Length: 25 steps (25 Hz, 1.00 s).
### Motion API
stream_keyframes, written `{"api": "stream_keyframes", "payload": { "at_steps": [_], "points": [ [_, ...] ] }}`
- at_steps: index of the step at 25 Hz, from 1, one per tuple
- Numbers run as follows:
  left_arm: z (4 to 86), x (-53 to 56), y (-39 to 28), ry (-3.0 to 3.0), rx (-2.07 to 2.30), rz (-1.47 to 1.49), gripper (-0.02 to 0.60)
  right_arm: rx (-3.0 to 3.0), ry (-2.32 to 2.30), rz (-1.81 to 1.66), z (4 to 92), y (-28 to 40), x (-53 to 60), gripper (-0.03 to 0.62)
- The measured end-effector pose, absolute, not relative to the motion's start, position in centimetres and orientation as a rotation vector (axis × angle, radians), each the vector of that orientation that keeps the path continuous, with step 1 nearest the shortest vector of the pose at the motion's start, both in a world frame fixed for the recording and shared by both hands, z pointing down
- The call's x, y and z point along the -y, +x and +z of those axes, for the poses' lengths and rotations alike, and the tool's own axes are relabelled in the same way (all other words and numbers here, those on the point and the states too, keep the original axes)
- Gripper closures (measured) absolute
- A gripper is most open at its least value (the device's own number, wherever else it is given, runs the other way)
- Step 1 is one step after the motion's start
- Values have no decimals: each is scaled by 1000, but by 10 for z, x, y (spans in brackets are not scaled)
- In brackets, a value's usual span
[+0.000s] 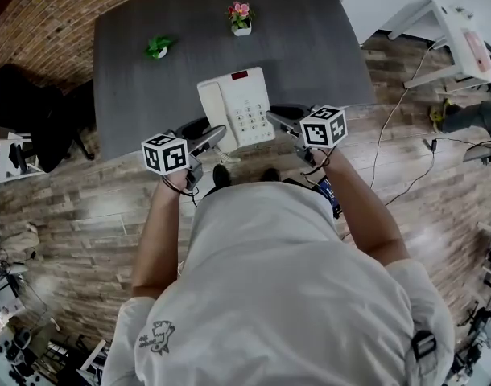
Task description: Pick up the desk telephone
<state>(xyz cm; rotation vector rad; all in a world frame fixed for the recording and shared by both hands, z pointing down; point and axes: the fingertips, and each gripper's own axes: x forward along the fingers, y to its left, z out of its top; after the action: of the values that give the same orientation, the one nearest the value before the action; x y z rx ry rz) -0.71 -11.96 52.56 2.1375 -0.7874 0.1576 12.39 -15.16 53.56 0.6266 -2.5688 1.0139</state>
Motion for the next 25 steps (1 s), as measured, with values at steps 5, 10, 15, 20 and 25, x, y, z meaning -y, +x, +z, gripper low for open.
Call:
{"api": "stream_keyframes", "payload": {
  "at_steps": [5,10,15,20,25],
  "points": [
    [524,108,20,2116,841,146,299,2570,569,1034,537,150,144,522],
    [526,74,69,2104,912,133,299,2600,503,1039,545,196,117,522],
    [526,59,63,2084,932,150,299,2598,453,1037,545,189,103,522],
    [524,43,56,2090,933,159,299,2597,463,1064,546,182,85,522],
    [521,26,45,2102,919,153,301,2603,480,1052,540,172,68,522]
  ]
}}
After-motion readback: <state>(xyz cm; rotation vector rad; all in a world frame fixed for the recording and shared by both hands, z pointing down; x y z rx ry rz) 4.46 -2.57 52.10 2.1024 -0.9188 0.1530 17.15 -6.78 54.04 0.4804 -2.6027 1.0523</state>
